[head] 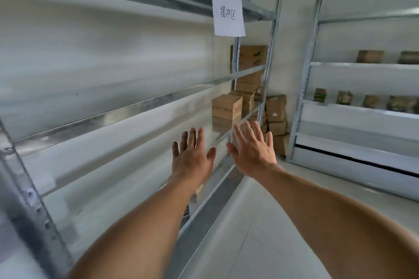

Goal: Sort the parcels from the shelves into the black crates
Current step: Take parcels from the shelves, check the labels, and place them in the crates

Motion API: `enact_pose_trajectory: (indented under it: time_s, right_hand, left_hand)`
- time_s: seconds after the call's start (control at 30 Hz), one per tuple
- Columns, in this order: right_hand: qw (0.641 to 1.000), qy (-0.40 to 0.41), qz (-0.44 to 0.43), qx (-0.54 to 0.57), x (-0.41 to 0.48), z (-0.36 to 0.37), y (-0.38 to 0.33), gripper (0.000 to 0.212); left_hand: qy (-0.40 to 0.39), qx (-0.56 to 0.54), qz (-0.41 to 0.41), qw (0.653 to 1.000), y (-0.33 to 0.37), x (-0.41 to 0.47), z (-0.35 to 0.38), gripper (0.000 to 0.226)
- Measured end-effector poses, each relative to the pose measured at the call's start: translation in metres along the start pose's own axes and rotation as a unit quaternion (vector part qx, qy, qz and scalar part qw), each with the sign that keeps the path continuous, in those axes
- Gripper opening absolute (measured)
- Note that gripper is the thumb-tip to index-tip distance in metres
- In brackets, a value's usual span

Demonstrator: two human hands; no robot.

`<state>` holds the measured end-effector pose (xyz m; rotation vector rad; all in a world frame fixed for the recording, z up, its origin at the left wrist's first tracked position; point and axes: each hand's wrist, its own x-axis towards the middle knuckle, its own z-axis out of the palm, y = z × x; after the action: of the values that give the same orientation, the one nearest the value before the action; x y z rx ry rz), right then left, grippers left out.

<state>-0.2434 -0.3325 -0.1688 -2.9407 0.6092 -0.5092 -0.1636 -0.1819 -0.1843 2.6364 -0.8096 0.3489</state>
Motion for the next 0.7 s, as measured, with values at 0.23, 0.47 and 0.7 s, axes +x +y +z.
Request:
enact_pose_trajectory:
  time_s: [0.23, 0.47, 0.7]
  right_hand:
    - [1.000, -0.002, 0.028, -0.008, 0.086, 0.011, 0.089, 0.067]
    - [0.999, -0.017, 0.034, 0.011, 0.181, 0.051, 0.134, 0.065]
    - [0.998, -0.013, 0.063, 0.010, 0.313, 0.083, 0.189, 0.067]
  left_hand:
    - [-0.013, -0.044, -0.029, 0.999, 0.056, 0.106, 0.051, 0.068]
    - [-0.031, -0.053, -0.056, 0.997, 0.063, 0.220, 0.105, 0.068]
    - [-0.054, -0.064, -0.050, 0.995, 0.067, 0.367, 0.160, 0.066]
